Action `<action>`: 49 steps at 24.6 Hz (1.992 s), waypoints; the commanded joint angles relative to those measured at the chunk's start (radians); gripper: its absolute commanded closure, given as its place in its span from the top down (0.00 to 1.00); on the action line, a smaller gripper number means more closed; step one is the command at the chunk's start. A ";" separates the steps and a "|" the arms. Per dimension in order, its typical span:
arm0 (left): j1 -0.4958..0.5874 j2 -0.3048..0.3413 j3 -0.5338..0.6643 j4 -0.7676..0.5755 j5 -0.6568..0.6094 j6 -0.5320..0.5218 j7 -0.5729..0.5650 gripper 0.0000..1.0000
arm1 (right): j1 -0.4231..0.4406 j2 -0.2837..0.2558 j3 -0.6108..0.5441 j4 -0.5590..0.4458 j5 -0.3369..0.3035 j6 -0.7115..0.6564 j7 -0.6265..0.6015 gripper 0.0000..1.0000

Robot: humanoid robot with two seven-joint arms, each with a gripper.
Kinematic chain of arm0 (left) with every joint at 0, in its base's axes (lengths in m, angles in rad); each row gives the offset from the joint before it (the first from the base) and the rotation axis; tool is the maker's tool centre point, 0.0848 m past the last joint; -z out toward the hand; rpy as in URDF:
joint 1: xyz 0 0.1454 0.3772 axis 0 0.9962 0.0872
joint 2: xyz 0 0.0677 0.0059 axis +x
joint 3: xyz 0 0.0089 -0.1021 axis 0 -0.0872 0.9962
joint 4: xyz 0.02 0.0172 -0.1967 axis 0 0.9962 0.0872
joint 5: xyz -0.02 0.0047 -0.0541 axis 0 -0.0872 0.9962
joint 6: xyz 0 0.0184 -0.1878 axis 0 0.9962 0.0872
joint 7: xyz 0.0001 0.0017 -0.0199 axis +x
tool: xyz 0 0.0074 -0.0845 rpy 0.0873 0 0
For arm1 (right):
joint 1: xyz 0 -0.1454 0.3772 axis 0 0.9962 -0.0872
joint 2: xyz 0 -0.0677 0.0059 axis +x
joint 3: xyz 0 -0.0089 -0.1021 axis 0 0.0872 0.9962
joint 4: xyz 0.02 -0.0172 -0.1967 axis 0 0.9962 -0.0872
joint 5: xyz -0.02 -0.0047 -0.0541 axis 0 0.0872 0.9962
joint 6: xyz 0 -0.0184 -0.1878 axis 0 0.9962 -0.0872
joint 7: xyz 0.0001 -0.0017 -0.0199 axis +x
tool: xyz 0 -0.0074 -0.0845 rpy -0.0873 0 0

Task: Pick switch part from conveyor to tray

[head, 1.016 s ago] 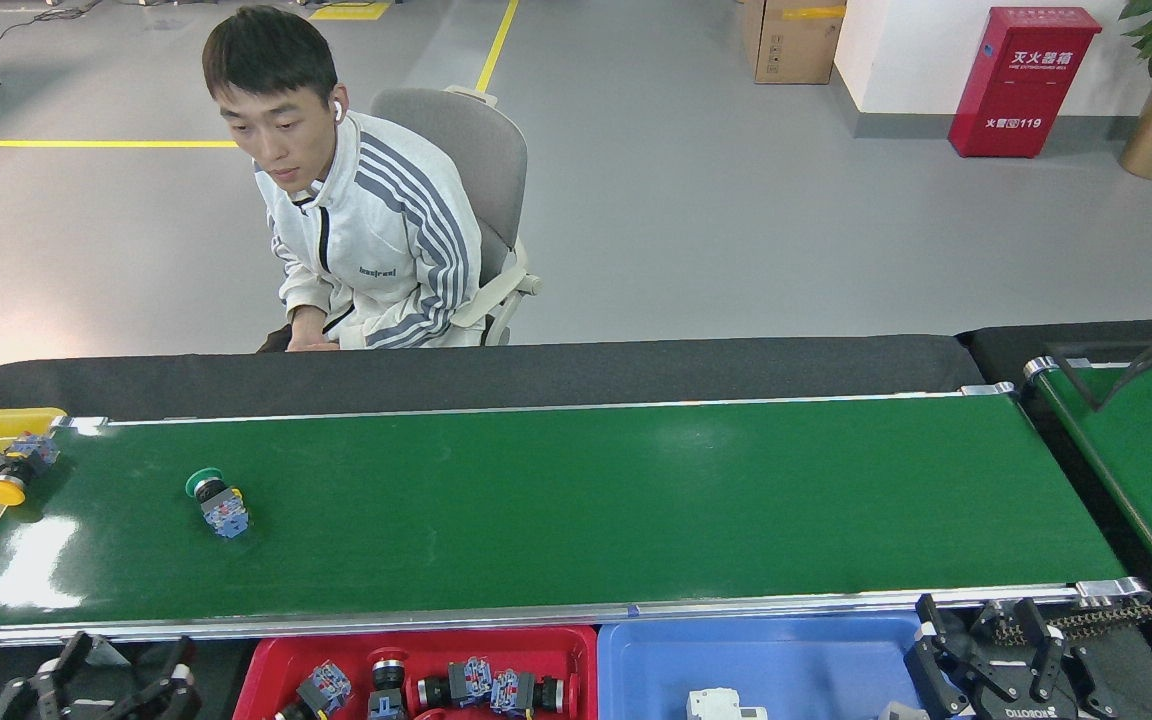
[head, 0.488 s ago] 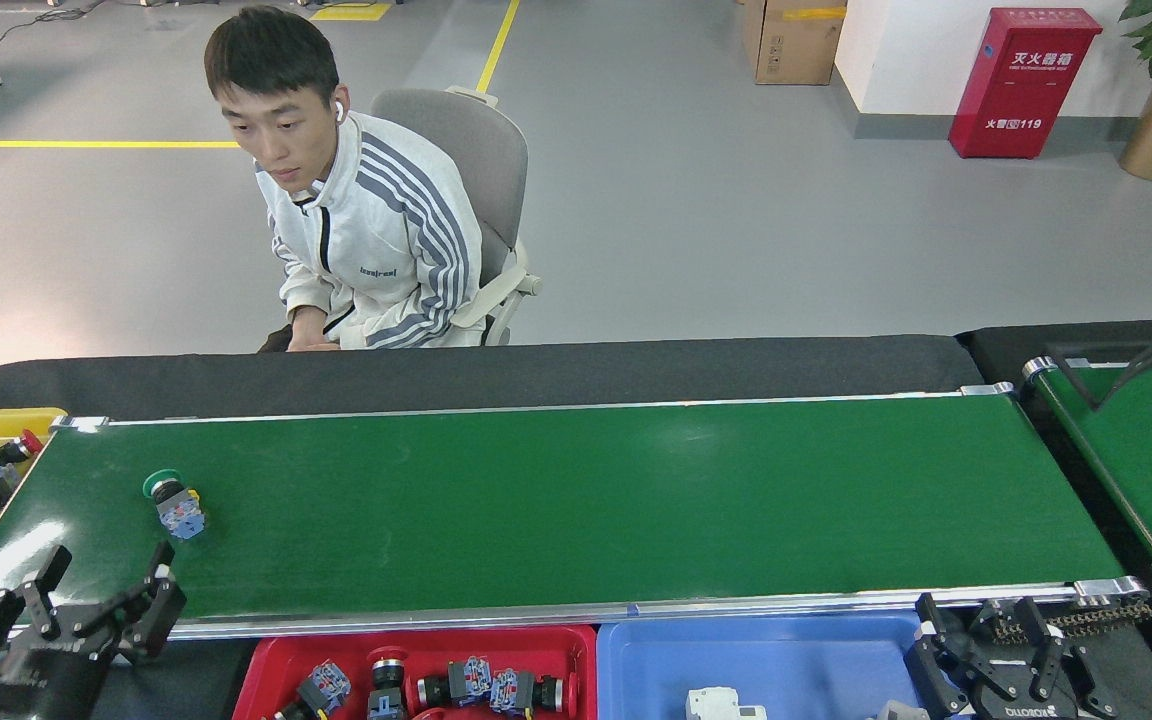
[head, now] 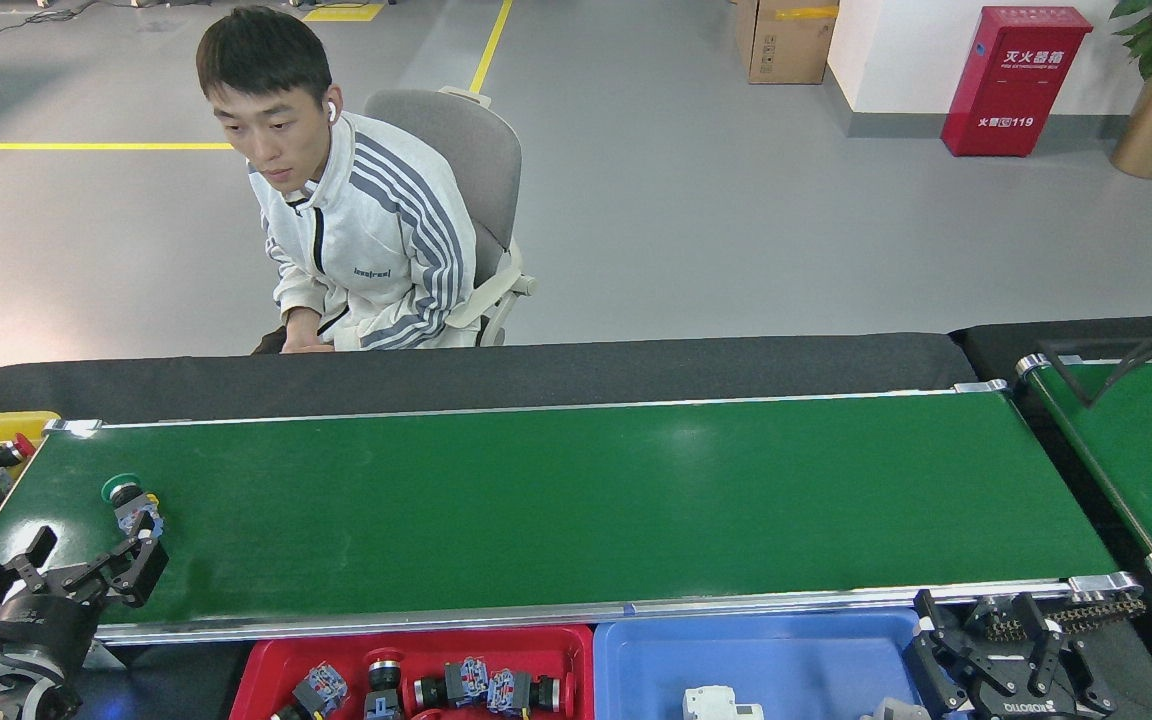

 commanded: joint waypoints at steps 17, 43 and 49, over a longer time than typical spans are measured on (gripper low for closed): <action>-0.332 0.029 -0.144 0.511 -0.002 0.080 0.229 0.28 | -0.032 -0.008 -0.002 -0.012 -0.001 -0.005 -0.006 1.00; 0.409 -0.090 -0.045 -0.547 0.015 -0.439 0.229 1.00 | -0.031 -0.091 -0.006 -0.014 0.031 -0.002 -0.005 1.00; 0.418 -0.037 0.156 -0.358 -0.005 -0.264 0.229 1.00 | -0.031 -0.089 -0.008 -0.015 0.031 0.000 -0.005 0.99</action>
